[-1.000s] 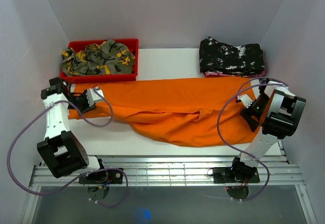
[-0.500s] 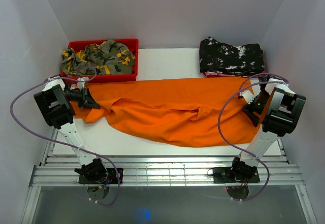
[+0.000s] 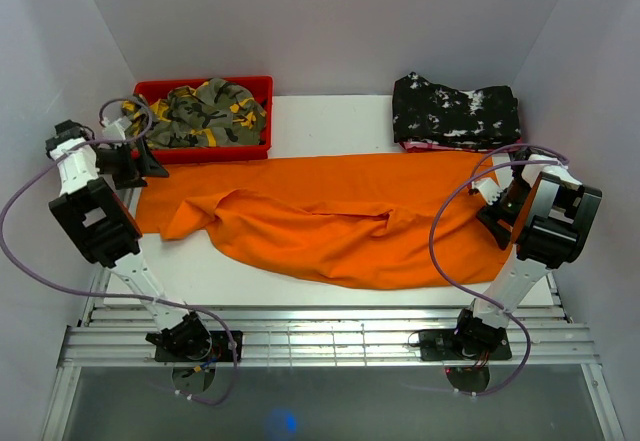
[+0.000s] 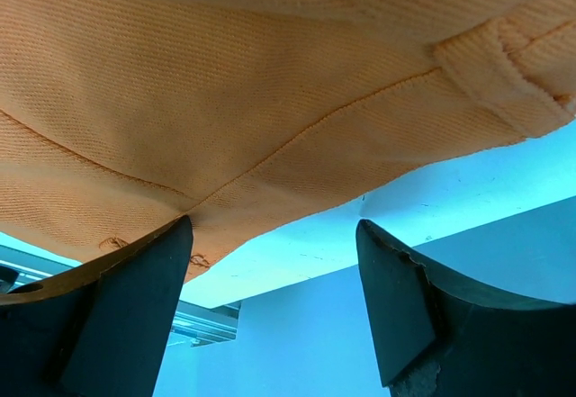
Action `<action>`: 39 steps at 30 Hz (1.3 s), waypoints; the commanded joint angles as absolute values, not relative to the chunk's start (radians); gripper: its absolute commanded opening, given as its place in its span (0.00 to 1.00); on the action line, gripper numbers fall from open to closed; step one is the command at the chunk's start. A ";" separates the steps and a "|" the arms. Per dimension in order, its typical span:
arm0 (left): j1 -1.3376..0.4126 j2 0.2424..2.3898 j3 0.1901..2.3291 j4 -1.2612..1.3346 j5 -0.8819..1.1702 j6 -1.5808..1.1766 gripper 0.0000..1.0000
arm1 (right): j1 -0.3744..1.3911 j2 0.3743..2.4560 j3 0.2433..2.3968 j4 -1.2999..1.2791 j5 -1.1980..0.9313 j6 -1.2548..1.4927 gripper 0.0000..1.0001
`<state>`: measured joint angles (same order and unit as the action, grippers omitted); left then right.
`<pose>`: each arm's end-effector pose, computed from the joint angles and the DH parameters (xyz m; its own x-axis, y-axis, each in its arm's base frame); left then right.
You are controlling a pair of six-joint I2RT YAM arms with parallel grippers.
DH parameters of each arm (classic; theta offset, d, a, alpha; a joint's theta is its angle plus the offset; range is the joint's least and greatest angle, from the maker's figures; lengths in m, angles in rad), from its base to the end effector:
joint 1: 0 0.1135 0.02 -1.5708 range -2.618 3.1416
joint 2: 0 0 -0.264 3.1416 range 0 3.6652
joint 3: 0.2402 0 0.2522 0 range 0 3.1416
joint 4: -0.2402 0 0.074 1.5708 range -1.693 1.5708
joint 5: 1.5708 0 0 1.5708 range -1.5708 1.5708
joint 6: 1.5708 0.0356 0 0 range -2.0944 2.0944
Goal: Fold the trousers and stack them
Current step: Flatten the trousers out
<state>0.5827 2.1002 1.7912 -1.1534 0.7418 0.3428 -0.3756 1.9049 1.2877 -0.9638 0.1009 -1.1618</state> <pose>0.3604 0.2087 0.2244 -0.8976 -0.2948 -0.3277 -0.0456 0.8015 -0.5962 0.3149 -0.1280 0.1606 -0.7039 -0.7037 0.0965 -0.7087 0.7048 -0.0307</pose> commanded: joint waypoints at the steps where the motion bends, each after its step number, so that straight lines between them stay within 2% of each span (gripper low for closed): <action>1: 0.583 1.878 1.795 -1.020 0.676 0.558 0.98 | -0.374 1.882 1.305 -0.979 0.080 -1.167 0.79; 5: 0.583 1.620 1.530 -0.977 0.747 1.039 0.98 | -0.374 1.862 1.318 -1.017 0.054 -1.184 0.79; 6: 0.581 1.501 1.388 -0.967 0.744 1.260 0.98 | -0.376 1.847 1.316 -1.025 0.043 -1.190 0.79; 10: 0.583 1.253 1.081 -0.956 0.718 1.709 0.98 | -0.373 1.810 1.324 -1.074 0.015 -1.204 0.79; 17: 0.583 1.068 0.717 -0.721 0.733 2.003 0.98 | -0.367 1.776 1.324 -1.170 -0.026 -1.207 0.79; 23: 0.581 1.066 0.536 -0.412 0.756 2.140 0.98 | -0.367 1.763 1.243 -1.170 -0.025 -1.169 0.79; 28: 0.563 1.167 0.420 -0.117 0.724 2.180 0.97 | -0.368 1.782 1.224 -1.164 -0.026 -1.135 0.79; 30: 0.551 1.225 0.431 -0.068 0.700 2.146 0.94 | -0.368 1.792 1.223 -1.155 -0.023 -1.120 0.79; 33: 0.546 1.288 0.504 -0.064 0.666 2.070 0.84 | -0.368 1.819 1.215 -1.134 -0.017 -1.105 0.79; 34: 0.545 1.325 0.559 -0.064 0.661 1.996 0.76 | -0.370 1.833 1.215 -1.129 -0.009 -1.101 0.79; 37: 0.540 1.373 0.662 -0.103 0.669 1.847 0.60 | -0.368 1.848 1.226 -1.115 -0.008 -1.095 0.79; 38: 0.540 1.381 0.737 -0.129 0.686 1.756 0.52 | -0.368 1.850 1.229 -1.115 -0.008 -1.094 0.78; 39: 0.540 1.390 0.783 -0.225 0.698 1.723 0.47 | -0.368 1.851 1.235 -1.115 -0.008 -1.094 0.78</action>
<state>0.5446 1.3918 0.6441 -0.1650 0.6579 1.8744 -0.3698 1.8473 1.2270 -1.1175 -0.0032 -1.1110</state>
